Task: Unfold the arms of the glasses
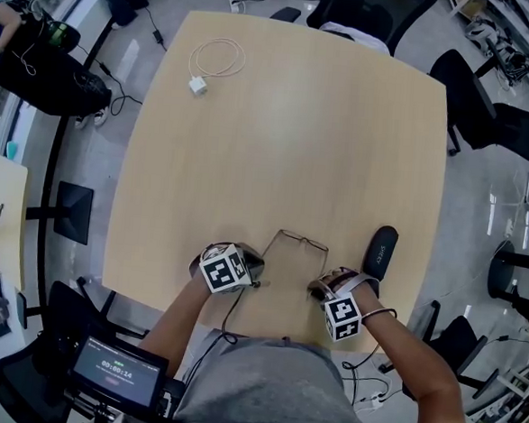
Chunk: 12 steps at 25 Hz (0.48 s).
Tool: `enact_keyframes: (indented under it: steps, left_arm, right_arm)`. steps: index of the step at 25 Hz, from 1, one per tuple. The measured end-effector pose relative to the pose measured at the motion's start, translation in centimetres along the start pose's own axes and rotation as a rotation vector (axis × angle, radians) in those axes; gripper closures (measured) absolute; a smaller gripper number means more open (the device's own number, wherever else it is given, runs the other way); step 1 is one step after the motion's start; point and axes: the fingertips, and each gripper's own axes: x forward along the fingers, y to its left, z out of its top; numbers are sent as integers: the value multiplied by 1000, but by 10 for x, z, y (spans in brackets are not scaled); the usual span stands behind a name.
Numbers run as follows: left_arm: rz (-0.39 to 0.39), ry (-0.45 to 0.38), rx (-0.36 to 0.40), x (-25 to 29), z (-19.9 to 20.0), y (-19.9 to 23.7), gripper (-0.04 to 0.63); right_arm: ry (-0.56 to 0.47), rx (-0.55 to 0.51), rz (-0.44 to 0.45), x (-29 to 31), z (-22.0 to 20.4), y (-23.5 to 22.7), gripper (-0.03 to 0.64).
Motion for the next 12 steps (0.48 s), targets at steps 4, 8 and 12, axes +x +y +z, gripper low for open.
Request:
enact_keyframes:
  steps: [4, 8, 12]
  left_arm:
    - [-22, -13, -23, -1, 2, -2, 588]
    - [-94, -142, -78, -11, 22, -12, 588]
    - [-131, -274, -132, -32, 47, -15, 588]
  right_arm:
    - [-26, 2, 14, -1, 3, 0, 571]
    - [-56, 42, 39, -9, 7, -1, 479]
    - [-51, 118, 5, -18, 2, -8, 459]
